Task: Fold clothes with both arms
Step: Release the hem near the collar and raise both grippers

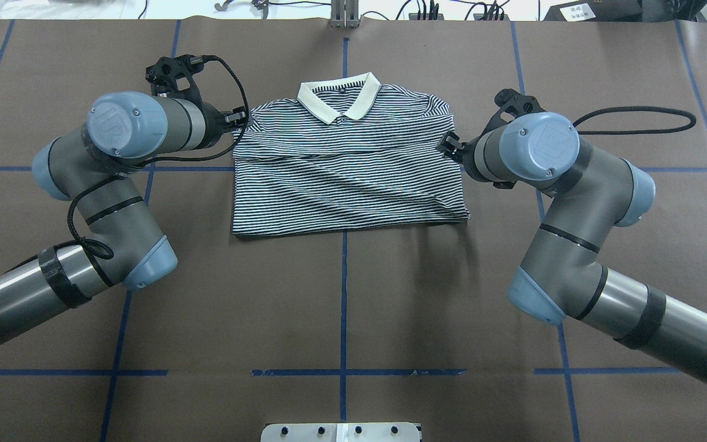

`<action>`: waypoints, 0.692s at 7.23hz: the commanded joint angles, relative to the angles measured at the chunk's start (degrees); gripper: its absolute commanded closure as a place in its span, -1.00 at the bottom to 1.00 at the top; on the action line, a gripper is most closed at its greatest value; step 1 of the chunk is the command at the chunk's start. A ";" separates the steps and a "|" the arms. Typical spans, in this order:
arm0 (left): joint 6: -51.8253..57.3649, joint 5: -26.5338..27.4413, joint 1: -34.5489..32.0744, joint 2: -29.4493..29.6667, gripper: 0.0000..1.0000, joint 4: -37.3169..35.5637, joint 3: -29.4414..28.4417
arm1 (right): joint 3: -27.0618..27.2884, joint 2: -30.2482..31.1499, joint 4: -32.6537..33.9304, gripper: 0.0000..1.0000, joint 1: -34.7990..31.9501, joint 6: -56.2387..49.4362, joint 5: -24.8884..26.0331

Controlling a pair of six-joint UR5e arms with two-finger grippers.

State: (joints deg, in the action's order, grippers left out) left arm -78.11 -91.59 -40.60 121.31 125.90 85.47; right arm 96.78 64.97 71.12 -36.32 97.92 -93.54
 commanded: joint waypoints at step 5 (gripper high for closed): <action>-0.20 0.27 0.08 -0.19 -0.23 -0.39 1.45 | 2.18 4.19 -0.01 -0.55 6.79 6.49 5.21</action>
State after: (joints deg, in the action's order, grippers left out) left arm -78.31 -91.35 -40.50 121.14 125.64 86.79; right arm 98.50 68.52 71.10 -29.82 104.41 -88.55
